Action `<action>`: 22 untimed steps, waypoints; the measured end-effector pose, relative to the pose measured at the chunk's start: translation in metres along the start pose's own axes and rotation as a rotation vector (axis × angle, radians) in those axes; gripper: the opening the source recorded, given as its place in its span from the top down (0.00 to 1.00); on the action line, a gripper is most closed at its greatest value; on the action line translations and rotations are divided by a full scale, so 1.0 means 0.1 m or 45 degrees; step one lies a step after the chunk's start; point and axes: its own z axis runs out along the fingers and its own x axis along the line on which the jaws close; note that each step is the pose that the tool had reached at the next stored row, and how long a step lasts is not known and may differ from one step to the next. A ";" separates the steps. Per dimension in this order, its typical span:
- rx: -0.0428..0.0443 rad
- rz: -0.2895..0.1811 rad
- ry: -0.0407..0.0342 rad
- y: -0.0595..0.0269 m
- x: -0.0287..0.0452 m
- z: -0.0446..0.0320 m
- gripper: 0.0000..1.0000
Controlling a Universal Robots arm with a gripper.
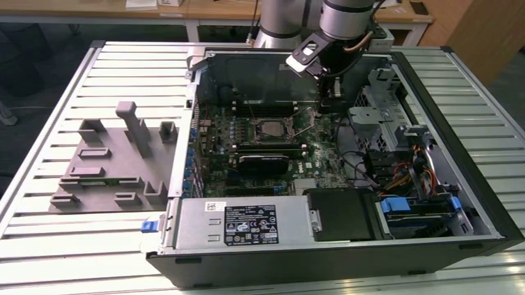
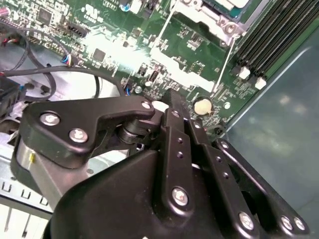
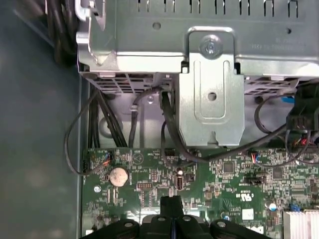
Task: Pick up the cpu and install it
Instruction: 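Close the cpu cover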
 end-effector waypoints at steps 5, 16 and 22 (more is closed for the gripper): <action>0.000 0.006 -0.0002 0.008 0.002 0.042 0.89; 0.001 0.009 -0.0006 0.005 0.008 0.179 0.89; 0.000 0.009 -0.0003 -0.003 0.008 0.181 0.89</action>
